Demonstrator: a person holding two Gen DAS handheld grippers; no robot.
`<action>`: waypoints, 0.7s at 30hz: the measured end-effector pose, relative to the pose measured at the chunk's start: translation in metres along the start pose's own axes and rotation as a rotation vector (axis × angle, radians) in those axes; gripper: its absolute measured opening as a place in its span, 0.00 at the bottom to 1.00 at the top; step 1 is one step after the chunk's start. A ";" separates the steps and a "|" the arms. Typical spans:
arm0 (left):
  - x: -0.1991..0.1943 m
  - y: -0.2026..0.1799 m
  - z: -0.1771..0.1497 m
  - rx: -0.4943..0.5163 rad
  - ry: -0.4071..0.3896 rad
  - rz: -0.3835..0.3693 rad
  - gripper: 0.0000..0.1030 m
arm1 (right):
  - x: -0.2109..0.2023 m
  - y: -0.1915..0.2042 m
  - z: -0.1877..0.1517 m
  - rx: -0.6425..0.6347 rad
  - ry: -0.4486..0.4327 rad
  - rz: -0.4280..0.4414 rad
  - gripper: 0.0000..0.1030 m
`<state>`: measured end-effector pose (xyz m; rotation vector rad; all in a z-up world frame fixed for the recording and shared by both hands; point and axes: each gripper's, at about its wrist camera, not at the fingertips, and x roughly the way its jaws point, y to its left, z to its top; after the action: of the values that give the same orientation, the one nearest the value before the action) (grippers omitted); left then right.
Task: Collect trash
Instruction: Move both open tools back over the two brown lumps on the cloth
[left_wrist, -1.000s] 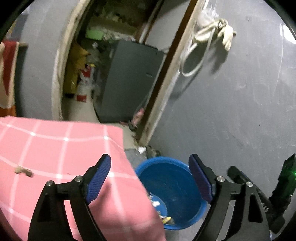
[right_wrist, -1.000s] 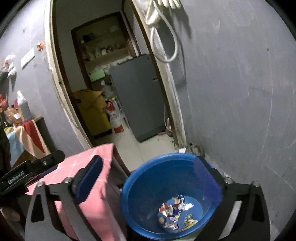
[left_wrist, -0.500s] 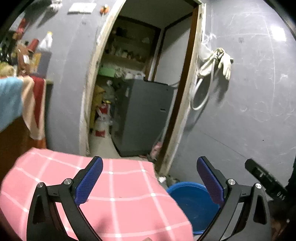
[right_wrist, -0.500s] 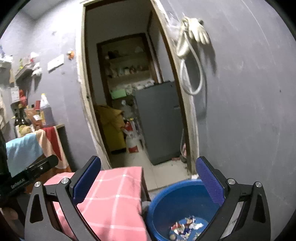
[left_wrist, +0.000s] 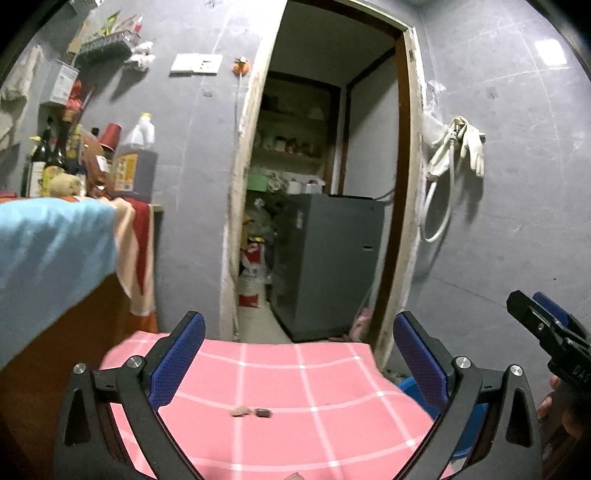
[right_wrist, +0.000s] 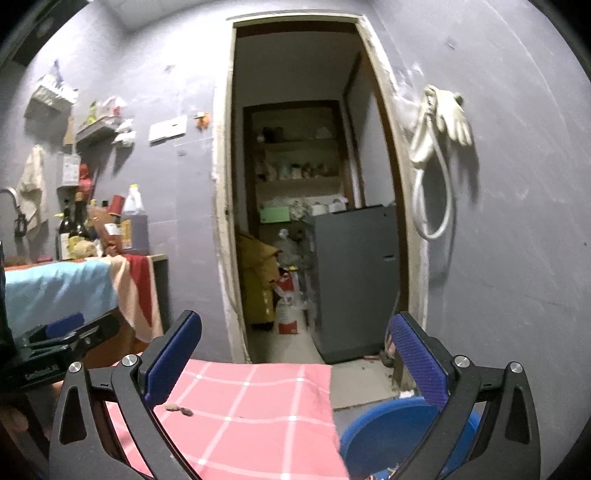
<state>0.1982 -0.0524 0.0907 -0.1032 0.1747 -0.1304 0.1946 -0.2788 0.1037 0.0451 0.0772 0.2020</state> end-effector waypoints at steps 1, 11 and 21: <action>-0.002 0.003 -0.001 0.007 -0.005 0.010 0.97 | 0.001 0.006 0.000 -0.008 -0.005 0.008 1.00; -0.004 0.052 -0.023 0.010 0.030 0.101 0.97 | 0.032 0.047 -0.016 -0.051 0.053 0.092 1.00; 0.021 0.084 -0.053 -0.013 0.152 0.114 0.97 | 0.070 0.064 -0.050 -0.073 0.190 0.168 1.00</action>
<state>0.2192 0.0224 0.0258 -0.0964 0.3323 -0.0237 0.2462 -0.2006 0.0521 -0.0411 0.2555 0.3772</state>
